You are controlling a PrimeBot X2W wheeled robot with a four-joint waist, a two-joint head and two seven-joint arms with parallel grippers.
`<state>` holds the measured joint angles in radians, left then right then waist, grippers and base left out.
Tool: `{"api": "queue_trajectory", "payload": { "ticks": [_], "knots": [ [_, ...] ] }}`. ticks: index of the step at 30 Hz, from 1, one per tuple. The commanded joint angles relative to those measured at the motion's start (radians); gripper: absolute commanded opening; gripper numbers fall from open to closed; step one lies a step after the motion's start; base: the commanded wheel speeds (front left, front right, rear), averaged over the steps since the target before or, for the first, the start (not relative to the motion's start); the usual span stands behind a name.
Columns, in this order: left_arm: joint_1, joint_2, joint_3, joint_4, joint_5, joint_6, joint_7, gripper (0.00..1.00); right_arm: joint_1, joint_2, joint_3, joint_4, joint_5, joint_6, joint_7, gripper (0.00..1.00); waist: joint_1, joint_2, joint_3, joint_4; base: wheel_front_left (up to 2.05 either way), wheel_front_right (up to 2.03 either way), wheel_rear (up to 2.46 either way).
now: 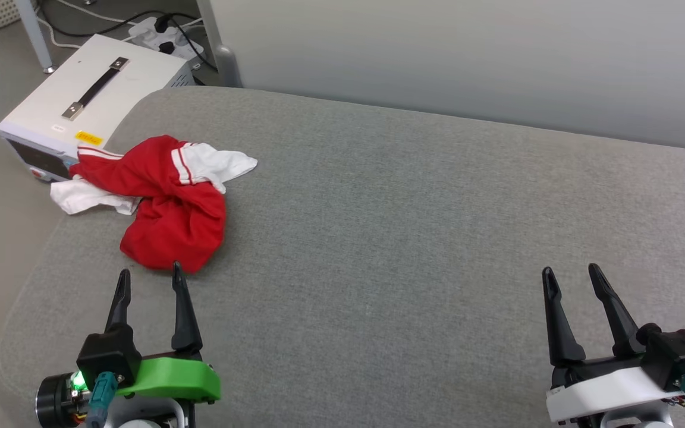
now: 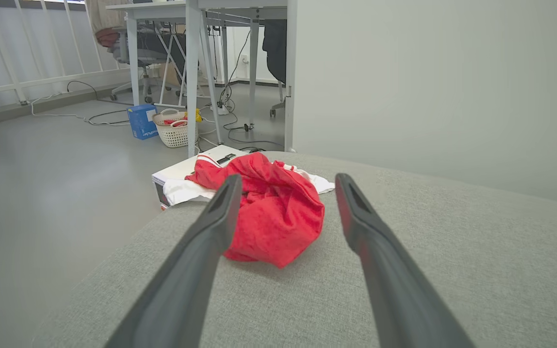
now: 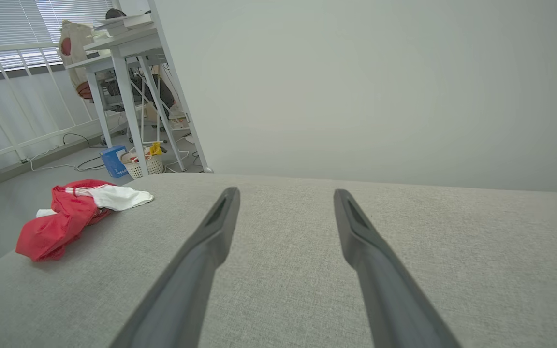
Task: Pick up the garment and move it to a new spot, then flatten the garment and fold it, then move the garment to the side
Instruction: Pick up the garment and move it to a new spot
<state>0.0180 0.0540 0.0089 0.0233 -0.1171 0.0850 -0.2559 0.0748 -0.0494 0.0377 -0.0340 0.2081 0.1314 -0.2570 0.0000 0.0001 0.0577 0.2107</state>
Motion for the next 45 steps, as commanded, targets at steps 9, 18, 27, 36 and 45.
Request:
{"api": "queue_trajectory", "payload": {
  "ticks": [9,18,27,36,45],
  "knots": [
    [-0.015,-0.004,0.019,0.009,-0.036,0.015,-0.006,1.00,-0.023,-0.001,0.021,-0.014,-0.029,-0.001,-0.005,1.00,0.0000,-0.0001,0.022,0.154,0.00,0.00,0.00],
    [-0.008,-0.004,0.035,0.016,-0.049,0.015,-0.006,1.00,-0.025,-0.001,0.032,-0.012,-0.034,-0.001,-0.005,1.00,0.0000,-0.0001,0.021,0.181,0.00,0.00,0.00],
    [-0.150,0.030,0.112,0.092,-0.063,-0.099,-0.006,1.00,-0.046,-0.001,0.035,-0.020,-0.055,-0.001,-0.005,1.00,0.0000,-0.0001,0.060,0.143,0.00,0.00,0.00],
    [-0.499,0.203,0.166,0.269,-0.119,-0.204,-0.006,1.00,-0.122,-0.001,0.038,-0.041,-0.095,-0.001,-0.005,1.00,0.0000,-0.0001,0.183,0.064,0.00,0.00,0.00],
    [-0.759,0.385,-0.033,0.435,-0.318,-0.215,0.136,1.00,-0.167,-0.001,0.032,-0.052,-0.105,-0.001,-0.005,1.00,0.0000,-0.0001,0.270,0.010,0.00,0.00,0.00]
  ]
}}
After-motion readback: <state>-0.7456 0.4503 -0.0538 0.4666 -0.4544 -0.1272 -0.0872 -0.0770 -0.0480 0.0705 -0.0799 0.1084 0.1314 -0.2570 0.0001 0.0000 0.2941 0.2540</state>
